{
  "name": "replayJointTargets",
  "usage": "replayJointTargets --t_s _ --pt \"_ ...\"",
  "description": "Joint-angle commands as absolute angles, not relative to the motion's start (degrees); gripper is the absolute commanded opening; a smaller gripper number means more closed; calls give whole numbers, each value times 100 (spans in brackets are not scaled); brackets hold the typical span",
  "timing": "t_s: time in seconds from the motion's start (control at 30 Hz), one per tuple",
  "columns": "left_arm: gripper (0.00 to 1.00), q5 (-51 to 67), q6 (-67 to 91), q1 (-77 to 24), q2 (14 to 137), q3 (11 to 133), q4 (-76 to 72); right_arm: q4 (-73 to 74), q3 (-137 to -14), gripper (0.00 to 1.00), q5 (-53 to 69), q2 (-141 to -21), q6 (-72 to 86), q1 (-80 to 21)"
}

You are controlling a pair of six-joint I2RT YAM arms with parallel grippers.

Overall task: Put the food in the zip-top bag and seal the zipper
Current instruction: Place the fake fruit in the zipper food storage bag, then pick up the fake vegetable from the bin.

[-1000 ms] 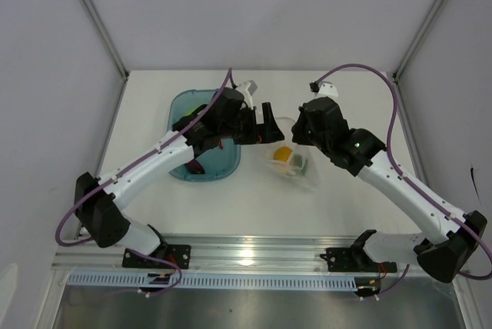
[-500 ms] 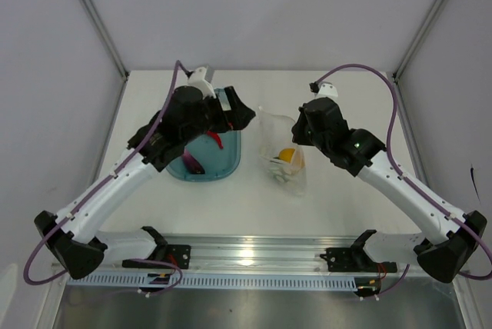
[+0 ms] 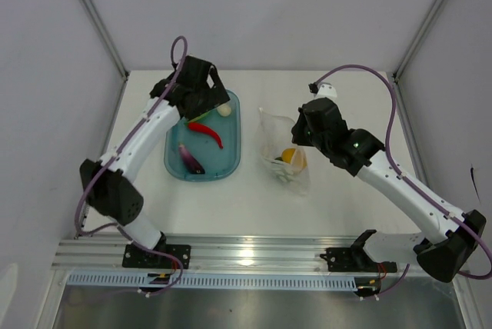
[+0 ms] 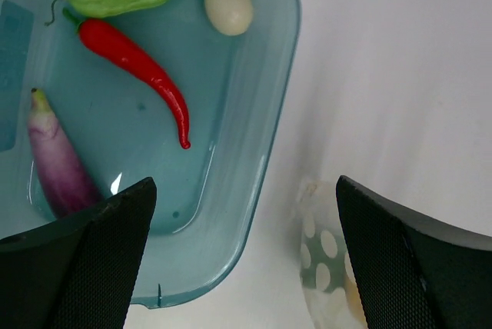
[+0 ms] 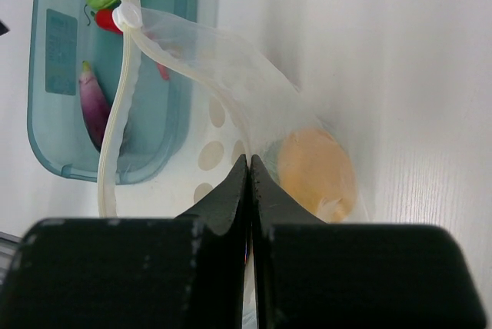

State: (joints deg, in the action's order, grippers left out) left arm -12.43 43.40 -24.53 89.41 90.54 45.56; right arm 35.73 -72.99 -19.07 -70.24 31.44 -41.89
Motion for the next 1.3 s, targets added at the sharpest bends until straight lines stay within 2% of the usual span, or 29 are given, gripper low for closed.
replayJointTargets --t_s 0.0,0.13,0.53,0.77,1.27 --pt "99 -1748 5052 -2312 9927 10130 5885 3419 -7321 0 -1986 -7040 3138 -4210" --pt "99 -1828 5484 -2215 10808 10591 6292 3428 -7277 0 -1978 -7031 3146 -4210" --pt "97 -1740 6108 -1793 12005 11258 6618 3437 -7163 0 -1960 -6917 3111 -4201" --pt "93 -1626 5933 -1732 12989 12451 7294 3375 -7084 0 -1942 -6847 3094 -4192" --pt "92 -1767 6223 -1749 13289 12006 7497 3217 -6935 0 -1855 -6820 3094 -4140"
